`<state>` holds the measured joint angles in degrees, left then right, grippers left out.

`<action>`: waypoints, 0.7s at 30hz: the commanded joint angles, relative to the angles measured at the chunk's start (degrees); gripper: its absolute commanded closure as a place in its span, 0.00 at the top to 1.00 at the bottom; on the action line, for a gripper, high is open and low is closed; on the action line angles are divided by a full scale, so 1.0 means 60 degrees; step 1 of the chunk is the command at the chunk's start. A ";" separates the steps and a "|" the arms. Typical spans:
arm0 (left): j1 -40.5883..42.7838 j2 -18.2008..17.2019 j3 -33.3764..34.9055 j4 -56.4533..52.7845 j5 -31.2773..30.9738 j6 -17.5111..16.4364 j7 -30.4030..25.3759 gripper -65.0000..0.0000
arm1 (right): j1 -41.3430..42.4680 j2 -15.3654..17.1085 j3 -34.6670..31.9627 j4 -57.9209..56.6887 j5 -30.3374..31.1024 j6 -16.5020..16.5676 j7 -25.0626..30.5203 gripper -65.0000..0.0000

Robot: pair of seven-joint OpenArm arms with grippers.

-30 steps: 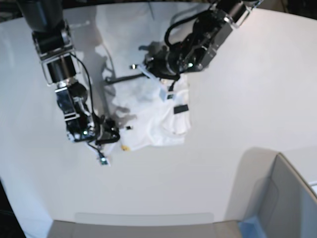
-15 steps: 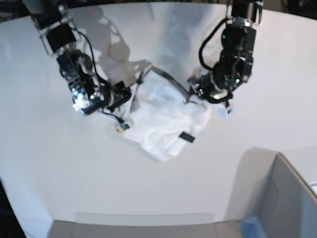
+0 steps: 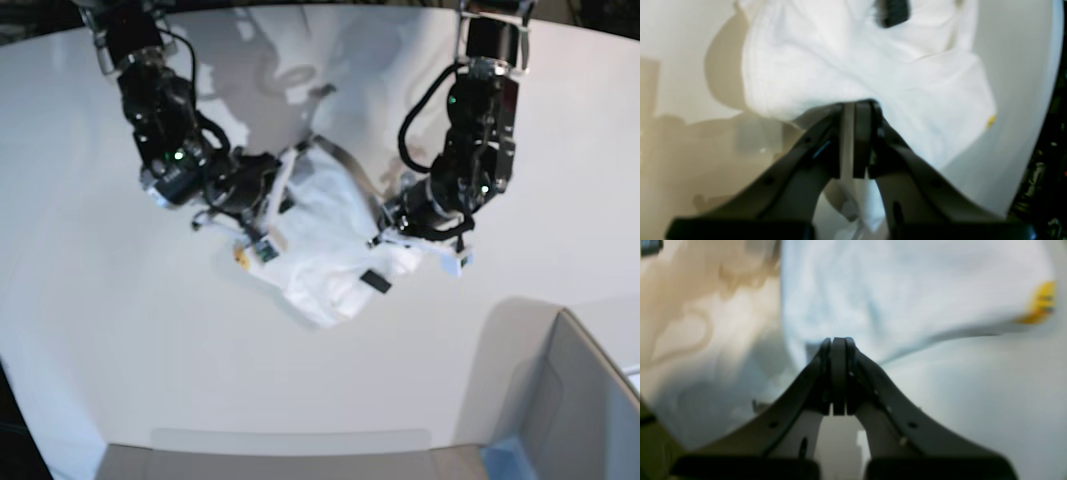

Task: Layout the t-shirt on the table in an organized manner, then fold the t-shirt properly
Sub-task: 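Press and tuck the bundle's loose edges with both grippers, then drag the folded bundle with the left gripper toward the grey box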

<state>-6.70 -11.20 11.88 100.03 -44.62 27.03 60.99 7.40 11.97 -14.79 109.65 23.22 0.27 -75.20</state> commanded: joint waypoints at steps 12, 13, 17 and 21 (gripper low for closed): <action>0.0494 0.0482 0.2907 0.1197 -0.0072 -0.0043 -0.0136 0.07 | 0.2027 0.0372 0.1226 -0.3512 -0.0654 0.0006 0.1625 0.00; 0.0582 0.0482 0.2907 0.1211 -0.0072 -0.0043 -0.0136 0.07 | 0.2188 0.0372 0.1226 -0.3937 -0.0654 0.0006 0.1903 0.00; 0.0728 0.0380 0.2892 0.1270 -0.0058 -0.0028 -0.0077 0.07 | 0.2716 0.0313 0.1168 -0.5329 -0.0640 0.0006 0.2328 0.00; 0.0743 0.0160 0.2892 0.1270 -0.0072 -0.0028 -0.0048 0.07 | 0.2935 0.0269 0.0801 -0.6501 -0.0581 0.0006 0.2870 0.00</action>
<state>-1.58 -10.63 29.17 106.50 -44.36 27.22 60.80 23.53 13.43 -9.89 69.78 19.18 0.01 -58.78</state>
